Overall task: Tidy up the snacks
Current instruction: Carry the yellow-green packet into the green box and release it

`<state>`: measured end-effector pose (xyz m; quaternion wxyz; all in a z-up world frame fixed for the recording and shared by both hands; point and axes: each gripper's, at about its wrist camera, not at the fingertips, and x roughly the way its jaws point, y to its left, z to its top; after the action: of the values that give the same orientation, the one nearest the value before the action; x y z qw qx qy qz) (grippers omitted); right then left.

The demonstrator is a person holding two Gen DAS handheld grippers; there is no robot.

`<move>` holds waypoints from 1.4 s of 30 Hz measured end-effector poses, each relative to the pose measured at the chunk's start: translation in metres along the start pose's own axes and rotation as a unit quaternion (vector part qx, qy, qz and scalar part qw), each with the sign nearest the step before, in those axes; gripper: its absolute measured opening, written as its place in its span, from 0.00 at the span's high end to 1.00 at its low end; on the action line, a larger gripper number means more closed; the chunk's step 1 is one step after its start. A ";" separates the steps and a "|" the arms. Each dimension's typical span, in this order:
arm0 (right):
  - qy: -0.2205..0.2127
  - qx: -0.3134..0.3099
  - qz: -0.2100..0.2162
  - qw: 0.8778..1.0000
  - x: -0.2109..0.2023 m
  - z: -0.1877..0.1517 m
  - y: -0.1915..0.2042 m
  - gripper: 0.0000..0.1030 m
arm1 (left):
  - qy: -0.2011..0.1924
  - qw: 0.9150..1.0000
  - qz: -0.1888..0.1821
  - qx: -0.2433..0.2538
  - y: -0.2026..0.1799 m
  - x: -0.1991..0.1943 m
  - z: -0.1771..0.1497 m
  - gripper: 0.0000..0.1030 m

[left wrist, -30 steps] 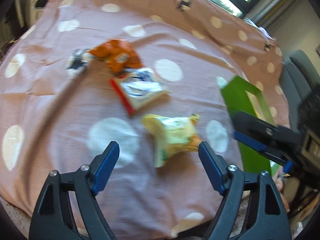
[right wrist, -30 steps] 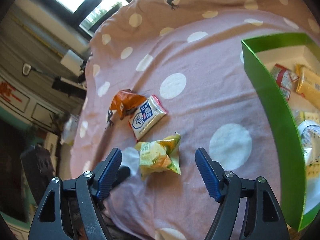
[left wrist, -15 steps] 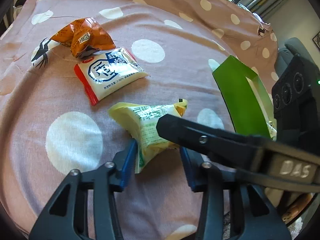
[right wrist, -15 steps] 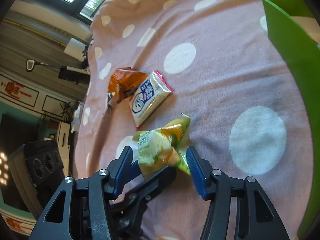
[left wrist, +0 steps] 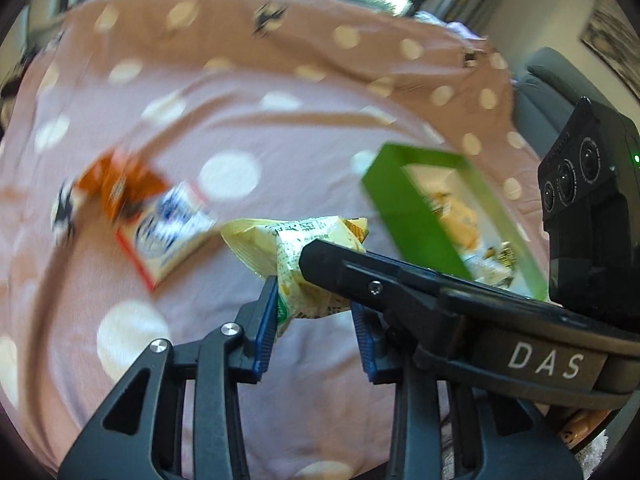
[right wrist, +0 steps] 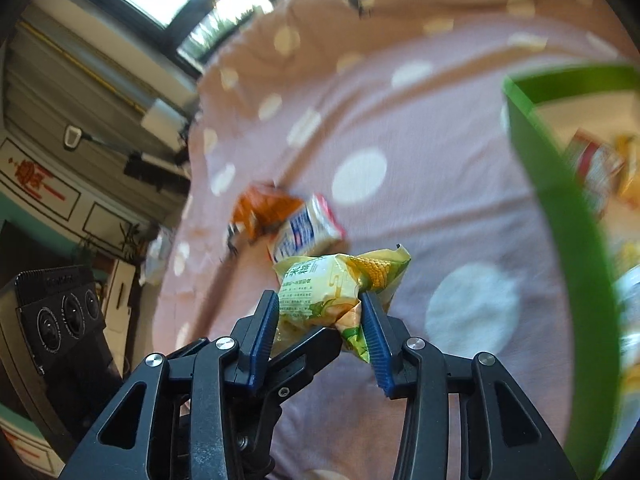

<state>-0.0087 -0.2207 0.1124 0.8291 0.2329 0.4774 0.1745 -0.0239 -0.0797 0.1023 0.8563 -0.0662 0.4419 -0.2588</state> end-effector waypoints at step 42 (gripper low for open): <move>-0.115 0.186 -0.097 0.971 -0.101 0.031 -0.162 0.55 | 0.095 0.983 -0.078 0.133 -0.140 0.119 0.050 0.51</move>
<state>-0.0195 -0.4142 0.1081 0.8332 0.3543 0.4236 -0.0263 0.0179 -0.2651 0.0944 0.7887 0.0395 0.4766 -0.3863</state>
